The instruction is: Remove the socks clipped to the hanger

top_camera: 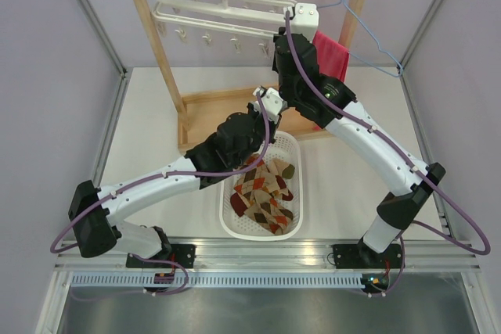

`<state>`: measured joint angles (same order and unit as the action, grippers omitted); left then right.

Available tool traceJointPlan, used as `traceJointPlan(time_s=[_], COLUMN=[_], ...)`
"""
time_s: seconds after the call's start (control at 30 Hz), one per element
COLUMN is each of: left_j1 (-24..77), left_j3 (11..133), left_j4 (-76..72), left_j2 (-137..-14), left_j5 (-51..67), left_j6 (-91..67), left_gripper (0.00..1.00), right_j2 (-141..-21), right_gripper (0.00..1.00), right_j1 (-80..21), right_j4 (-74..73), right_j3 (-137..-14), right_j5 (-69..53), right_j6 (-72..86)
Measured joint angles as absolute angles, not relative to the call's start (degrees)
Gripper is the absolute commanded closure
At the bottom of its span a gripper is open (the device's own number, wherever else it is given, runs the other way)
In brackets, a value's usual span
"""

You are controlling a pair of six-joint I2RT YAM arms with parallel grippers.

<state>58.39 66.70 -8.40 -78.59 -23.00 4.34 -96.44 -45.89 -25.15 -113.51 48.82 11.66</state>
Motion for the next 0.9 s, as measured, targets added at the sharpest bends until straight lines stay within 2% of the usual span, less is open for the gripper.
traceJointPlan(time_s=[0.07, 0.1, 0.5, 0.9], left_j1=[58.39, 58.39, 58.65, 58.85], left_j3=[66.7, 66.7, 66.46, 58.96], left_j4=[-8.38, -8.34, -8.29, -7.86], left_j2=[-78.59, -78.59, -78.48, -75.42], left_j5=[-23.05, -23.05, -23.46, -23.46], left_j6=[4.34, 4.34, 4.32, 2.63], left_gripper=[0.98, 0.98, 0.98, 0.98], right_j2=[-96.44, -96.44, -96.44, -96.27], right_gripper=[0.89, 0.99, 0.99, 0.99], right_j1=[-45.91, -45.89, -45.91, -45.91], right_j4=[-25.06, -25.02, -24.27, -22.68], right_j3=[-113.51, -113.51, -113.43, -111.83], right_j5=[49.23, 49.47, 51.79, 51.96], right_j6=[11.29, 11.35, 11.07, 11.11])
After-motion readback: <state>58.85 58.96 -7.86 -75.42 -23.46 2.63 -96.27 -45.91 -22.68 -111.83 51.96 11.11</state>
